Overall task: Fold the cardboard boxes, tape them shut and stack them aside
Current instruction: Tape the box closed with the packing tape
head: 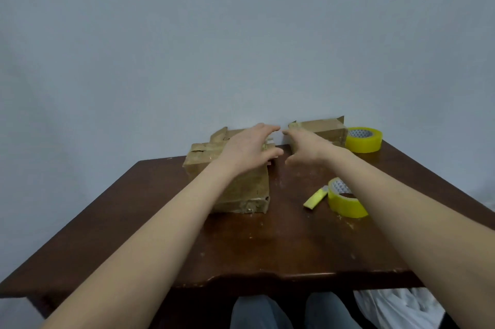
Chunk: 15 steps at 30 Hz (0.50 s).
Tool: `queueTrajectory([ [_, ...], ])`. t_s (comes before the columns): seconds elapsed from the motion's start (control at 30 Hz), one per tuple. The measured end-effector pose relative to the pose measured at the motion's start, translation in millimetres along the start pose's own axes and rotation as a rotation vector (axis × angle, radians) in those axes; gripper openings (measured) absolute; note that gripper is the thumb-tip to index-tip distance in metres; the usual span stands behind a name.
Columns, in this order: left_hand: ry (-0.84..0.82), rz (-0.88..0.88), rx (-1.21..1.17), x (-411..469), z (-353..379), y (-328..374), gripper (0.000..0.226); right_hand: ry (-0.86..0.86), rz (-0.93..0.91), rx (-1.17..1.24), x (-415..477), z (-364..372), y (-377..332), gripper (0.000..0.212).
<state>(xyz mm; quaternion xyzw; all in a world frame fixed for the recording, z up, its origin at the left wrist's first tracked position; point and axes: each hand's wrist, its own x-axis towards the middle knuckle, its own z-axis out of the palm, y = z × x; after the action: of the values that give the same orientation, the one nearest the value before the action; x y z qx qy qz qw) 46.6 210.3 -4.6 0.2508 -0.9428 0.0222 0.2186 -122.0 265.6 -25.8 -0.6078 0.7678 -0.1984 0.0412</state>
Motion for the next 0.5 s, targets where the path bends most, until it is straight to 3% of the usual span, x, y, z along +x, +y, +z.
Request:
queueTrajectory([
  [0.07, 0.073, 0.029, -0.065, 9, 17, 26, 0.042, 0.125, 0.089, -0.040, -9, -3, 17, 0.055],
  [0.17, -0.073, 0.000, -0.055, 21, 51, 55, 0.039, 0.091, 0.206, -0.101, -30, -3, 39, 0.034],
  [0.27, -0.295, -0.049, 0.011, 24, 86, 70, 0.041, -0.086, 0.316, -0.143, -53, -3, 53, 0.049],
  [0.37, -0.369, -0.106, 0.037, 19, 106, 75, 0.045, -0.260, 0.369, -0.276, -65, 2, 61, 0.068],
  [0.5, -0.331, -0.119, 0.011, 22, 107, 73, 0.046, -0.293, 0.358, -0.281, -69, 15, 71, 0.052],
])
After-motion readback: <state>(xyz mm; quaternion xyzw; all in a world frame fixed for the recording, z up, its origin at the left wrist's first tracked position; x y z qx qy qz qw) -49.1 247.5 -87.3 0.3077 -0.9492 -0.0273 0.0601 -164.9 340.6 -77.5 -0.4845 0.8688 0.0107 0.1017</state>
